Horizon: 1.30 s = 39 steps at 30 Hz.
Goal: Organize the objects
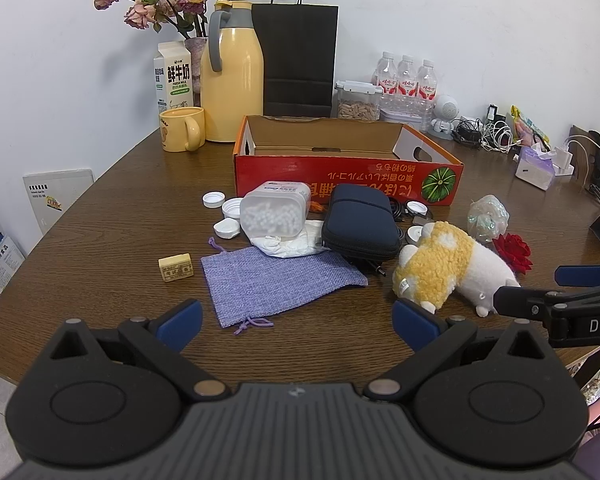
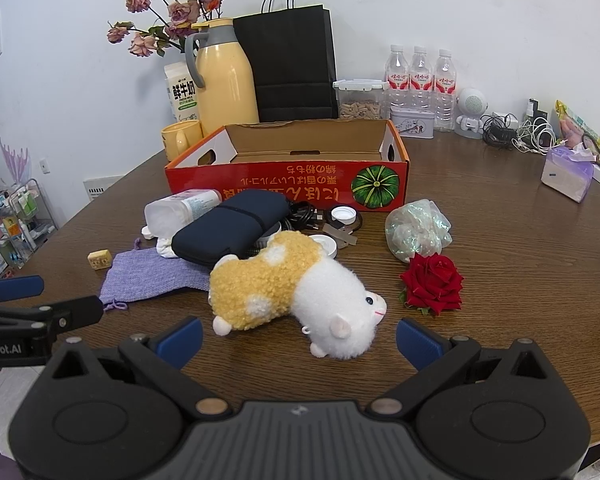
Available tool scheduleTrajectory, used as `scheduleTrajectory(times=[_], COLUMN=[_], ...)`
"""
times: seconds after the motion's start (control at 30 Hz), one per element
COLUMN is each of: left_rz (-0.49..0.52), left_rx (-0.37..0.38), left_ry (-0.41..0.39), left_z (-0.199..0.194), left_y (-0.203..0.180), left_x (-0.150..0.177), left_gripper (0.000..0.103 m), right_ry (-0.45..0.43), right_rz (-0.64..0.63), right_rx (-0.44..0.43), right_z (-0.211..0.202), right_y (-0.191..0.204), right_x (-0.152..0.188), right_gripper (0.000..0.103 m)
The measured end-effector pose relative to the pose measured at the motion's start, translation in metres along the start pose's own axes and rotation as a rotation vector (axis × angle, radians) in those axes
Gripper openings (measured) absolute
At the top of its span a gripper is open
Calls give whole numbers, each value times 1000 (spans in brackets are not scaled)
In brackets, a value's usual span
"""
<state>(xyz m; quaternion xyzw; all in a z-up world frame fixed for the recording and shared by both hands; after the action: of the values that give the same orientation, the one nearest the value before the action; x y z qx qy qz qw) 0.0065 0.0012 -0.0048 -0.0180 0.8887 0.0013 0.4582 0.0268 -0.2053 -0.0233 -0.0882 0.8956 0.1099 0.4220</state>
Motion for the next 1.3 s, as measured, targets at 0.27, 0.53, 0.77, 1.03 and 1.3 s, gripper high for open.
scheduleTrajectory(times=[0.27, 0.53, 0.77, 1.03, 1.3], left_rz=[0, 0, -2, -33, -68], left_rx=[0, 0, 1, -26, -70], left_ry=[0, 0, 5, 13, 45], left_z=[0, 0, 0, 11, 34], left_y=[0, 0, -1, 7, 22], left_x=[0, 0, 0, -5, -10], left_gripper=[103, 103, 103, 103, 103], right_ry=[-1, -1, -2, -25, -26], right_rz=[0, 1, 5, 39, 59], right_rx=[0, 0, 0, 38, 98], right_z=[0, 0, 0, 4, 18], right_y=[0, 0, 0, -22, -50], right_x=[0, -1, 0, -5, -9], right_gripper=[103, 103, 103, 103, 103])
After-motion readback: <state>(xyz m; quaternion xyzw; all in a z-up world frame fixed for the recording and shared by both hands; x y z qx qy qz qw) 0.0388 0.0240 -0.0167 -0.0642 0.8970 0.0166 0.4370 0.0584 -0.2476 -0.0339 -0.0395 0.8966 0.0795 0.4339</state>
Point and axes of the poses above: each gripper's, at about its wrist camera, not at the fingertips, and z roughly the way its jaws point, y to its left, x to its underside, the point moved 1 cm from there along z, roughly the way its jaws point, and after that the axes turned 2 degrees about -x, right-handed, at the moved point
